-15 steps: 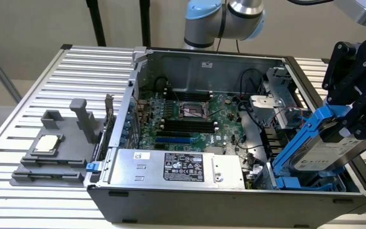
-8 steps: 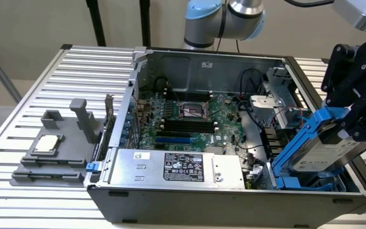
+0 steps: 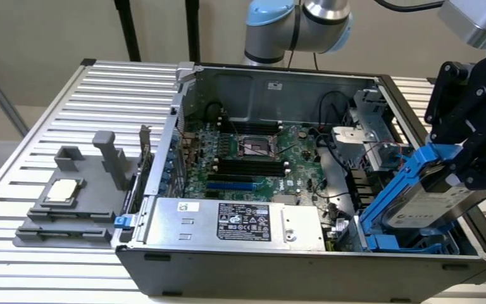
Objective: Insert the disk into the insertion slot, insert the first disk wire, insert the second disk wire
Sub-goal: 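Insert the disk into the insertion slot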
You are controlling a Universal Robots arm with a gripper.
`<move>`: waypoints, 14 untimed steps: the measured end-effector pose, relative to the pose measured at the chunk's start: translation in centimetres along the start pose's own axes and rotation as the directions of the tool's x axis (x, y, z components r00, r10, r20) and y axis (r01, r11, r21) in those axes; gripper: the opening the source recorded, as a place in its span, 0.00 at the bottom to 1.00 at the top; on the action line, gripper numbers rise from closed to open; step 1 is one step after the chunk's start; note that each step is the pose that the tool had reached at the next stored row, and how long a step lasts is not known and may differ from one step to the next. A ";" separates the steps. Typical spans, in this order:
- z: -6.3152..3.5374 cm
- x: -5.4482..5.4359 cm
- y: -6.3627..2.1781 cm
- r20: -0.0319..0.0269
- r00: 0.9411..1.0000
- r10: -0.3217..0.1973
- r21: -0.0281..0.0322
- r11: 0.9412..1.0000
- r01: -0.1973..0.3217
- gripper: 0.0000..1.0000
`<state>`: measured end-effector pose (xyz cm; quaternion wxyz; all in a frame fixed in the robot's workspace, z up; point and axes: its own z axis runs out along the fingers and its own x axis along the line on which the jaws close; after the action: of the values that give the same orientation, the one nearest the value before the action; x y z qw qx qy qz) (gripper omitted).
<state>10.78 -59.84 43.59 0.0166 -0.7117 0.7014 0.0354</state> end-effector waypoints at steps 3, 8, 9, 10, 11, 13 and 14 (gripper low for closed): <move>0.09 0.0 0.00 0.002 1.000 0.000 0.000 1.000 0.000 0.33; 0.22 0.0 0.01 0.006 1.000 0.000 0.000 1.000 0.000 0.33; 0.25 0.0 0.01 0.007 1.000 0.000 0.000 1.000 0.000 0.33; 0.27 0.0 0.01 0.008 1.000 0.000 0.000 1.000 0.000 0.33; 0.30 0.0 0.01 0.008 1.000 0.000 0.000 1.000 0.000 0.33; 0.37 0.0 -0.01 0.009 1.000 0.000 0.000 1.000 0.000 0.33; 0.39 0.0 -0.01 0.009 1.000 0.000 0.000 1.000 0.000 0.33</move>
<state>10.78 -59.84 43.20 0.0198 -0.7116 0.7013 0.0386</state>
